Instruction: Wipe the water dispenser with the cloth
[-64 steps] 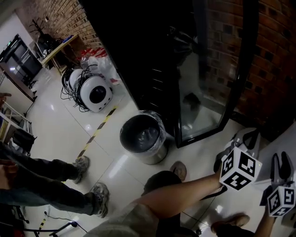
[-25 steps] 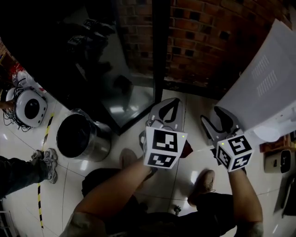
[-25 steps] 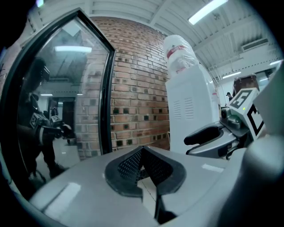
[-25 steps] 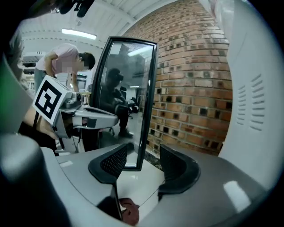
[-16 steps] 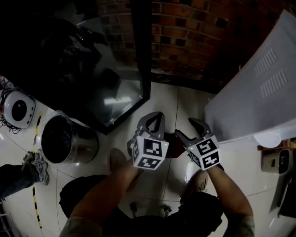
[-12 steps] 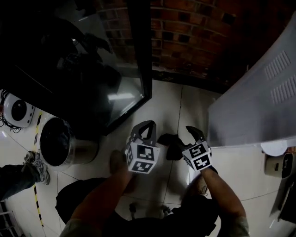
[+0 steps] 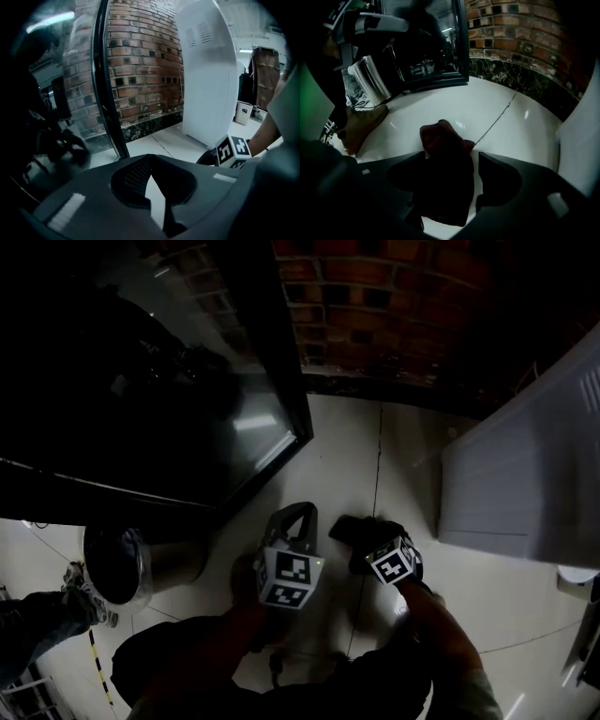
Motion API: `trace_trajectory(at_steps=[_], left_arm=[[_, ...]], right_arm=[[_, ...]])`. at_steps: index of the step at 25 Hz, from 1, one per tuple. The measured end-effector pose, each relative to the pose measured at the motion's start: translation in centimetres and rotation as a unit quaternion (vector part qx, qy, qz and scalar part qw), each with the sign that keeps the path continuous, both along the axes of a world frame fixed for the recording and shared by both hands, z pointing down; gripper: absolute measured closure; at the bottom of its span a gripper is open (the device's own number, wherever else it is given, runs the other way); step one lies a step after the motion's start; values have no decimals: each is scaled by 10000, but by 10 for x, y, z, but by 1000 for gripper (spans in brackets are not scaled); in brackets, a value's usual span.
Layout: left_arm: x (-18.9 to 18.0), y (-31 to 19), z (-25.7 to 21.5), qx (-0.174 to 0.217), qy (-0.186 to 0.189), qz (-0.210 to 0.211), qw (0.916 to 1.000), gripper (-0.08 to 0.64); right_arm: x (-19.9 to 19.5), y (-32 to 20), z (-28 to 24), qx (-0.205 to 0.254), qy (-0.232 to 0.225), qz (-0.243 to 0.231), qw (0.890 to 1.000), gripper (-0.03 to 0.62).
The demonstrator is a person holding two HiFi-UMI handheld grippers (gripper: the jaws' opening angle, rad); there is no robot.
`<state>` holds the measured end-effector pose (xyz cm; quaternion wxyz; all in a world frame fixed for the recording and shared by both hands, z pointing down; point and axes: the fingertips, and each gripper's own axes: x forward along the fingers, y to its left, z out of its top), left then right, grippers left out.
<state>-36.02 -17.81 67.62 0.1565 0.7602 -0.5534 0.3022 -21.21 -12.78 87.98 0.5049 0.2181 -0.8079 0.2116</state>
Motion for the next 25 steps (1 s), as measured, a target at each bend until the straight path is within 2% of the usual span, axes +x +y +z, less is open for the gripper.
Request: trace_trajectory(at_steps=[1, 3, 6, 7, 11, 17, 20, 22, 25], left_arm=[[4, -1, -1, -5, 60, 25, 10000, 560], [12, -4, -5, -6, 168, 68, 9998, 560], [18, -13, -14, 57, 257, 88, 9996, 560], [19, -16, -18, 98, 258, 78, 9996, 560], [24, -30, -42, 343, 297, 4, 9990, 560], [40, -47, -121, 948, 231, 201, 9950, 560], [46, -50, -177, 1179, 259, 363, 9920, 560], [49, -59, -224, 1310, 559, 260, 9895, 560], [51, -62, -299, 1694, 956, 248, 9806, 560]], right_arm=[[0, 3, 4, -29, 49, -43, 10000, 249], [-1, 4, 7, -80, 82, -74, 9999, 377], [3, 0, 0, -109, 89, -27, 9999, 475], [5, -3, -5, -77, 56, 5, 10000, 489], [13, -14, -49, 195, -226, 316, 9991, 503], [21, -38, -169, 1191, -675, 765, 9876, 508], [20, -47, -248, 1865, -832, 839, 9753, 508], [24, -59, -311, 2442, -825, 812, 9628, 507], [31, -68, -400, 3215, -680, 743, 9415, 506]])
